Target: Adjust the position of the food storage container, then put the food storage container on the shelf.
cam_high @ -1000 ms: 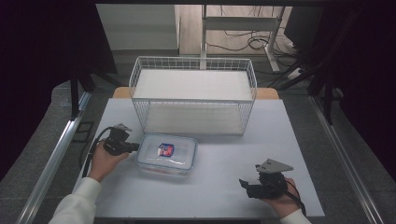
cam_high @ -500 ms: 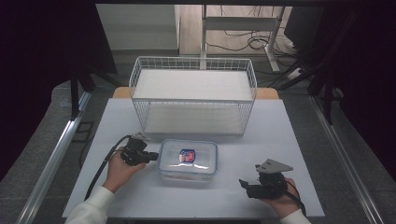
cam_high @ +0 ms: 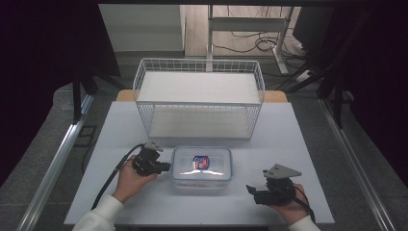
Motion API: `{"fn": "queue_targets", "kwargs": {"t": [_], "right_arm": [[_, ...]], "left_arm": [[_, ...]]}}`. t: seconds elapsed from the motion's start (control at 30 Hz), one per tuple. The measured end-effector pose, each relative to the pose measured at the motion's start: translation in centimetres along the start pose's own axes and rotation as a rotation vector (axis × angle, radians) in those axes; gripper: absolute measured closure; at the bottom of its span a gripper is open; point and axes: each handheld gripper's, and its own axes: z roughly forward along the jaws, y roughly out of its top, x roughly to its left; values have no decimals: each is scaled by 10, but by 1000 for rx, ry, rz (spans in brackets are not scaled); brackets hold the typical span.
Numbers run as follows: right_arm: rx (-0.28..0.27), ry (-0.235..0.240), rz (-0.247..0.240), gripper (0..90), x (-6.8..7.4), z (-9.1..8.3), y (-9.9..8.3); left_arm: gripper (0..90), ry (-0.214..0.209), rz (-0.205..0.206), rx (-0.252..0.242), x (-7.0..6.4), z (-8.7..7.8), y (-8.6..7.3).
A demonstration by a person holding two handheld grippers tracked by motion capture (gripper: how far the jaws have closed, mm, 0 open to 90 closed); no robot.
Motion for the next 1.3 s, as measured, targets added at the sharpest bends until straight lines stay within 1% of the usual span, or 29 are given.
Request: {"fn": "queue_targets", "kwargs": {"t": [0.13, 0.27, 0.3, 0.37, 0.43, 0.47, 0.5, 0.53, 0.57, 0.6, 0.67, 0.73, 0.8, 0.9, 0.93, 1.0, 1.03, 1.1, 1.13, 1.3], "right_arm": [[3, 0, -2, 191, 0, 0, 0], [-2, -1, 0, 190, 0, 0, 0], [-4, 0, -1, 190, -1, -1, 0], [-9, 1, 0, 189, -1, 0, -1], [-11, 3, 2, 188, -2, 0, -1], [-13, 4, 1, 187, -2, 0, -1], [-15, 4, -1, 186, -2, 0, -1], [-21, 5, 2, 185, -2, 1, -1], [-26, 4, 4, 184, -2, 1, -1], [-32, 4, 8, 181, -2, 0, 0], [-44, 9, 14, 178, -2, -1, 0], [-46, 10, 27, 177, -1, -1, 0], [-45, 8, 36, 178, 0, 0, 0], [-58, 18, 47, 178, 0, -2, 3], [-63, 24, 53, 177, 0, -2, 3], [-75, 41, 65, 168, -1, -3, 3], [-75, 46, 67, 164, -2, -3, 3], [-74, 53, 73, 160, -2, -2, 2], [-69, 67, 83, 160, -3, -1, 1], [-49, 82, 85, 164, -3, 1, 2]], "left_arm": [[900, -9, -7, -17, 2, -1, -2], [900, 22, -12, -41, 4, -10, -7], [900, 32, -11, -53, 5, -14, -9], [900, 37, -24, -84, 6, -22, -14], [884, 48, -50, -125, 7, -29, -18], [853, 55, -65, -148, 7, -32, -20], [796, 63, -82, -174, 7, -35, -22], [706, 78, -100, -199, 5, -38, -24], [590, 87, -112, -219, 3, -40, -25], [518, 89, -111, -227, 1, -42, -26], [434, 92, -110, -237, -2, -44, -28], [372, 73, -111, -241, -4, -44, -28], [354, 58, -110, -242, -5, -45, -29], [339, 25, -124, -253, -6, -45, -29], [332, 20, -128, -256, -6, -46, -29], [281, 31, -144, -261, -7, -46, -29], [264, 28, -149, -262, -7, -46, -29], [258, 13, -158, -270, -6, -47, -29], [255, 4, -164, -274, -6, -46, -29], [248, -23, -176, -264, -3, -43, -28]]}}
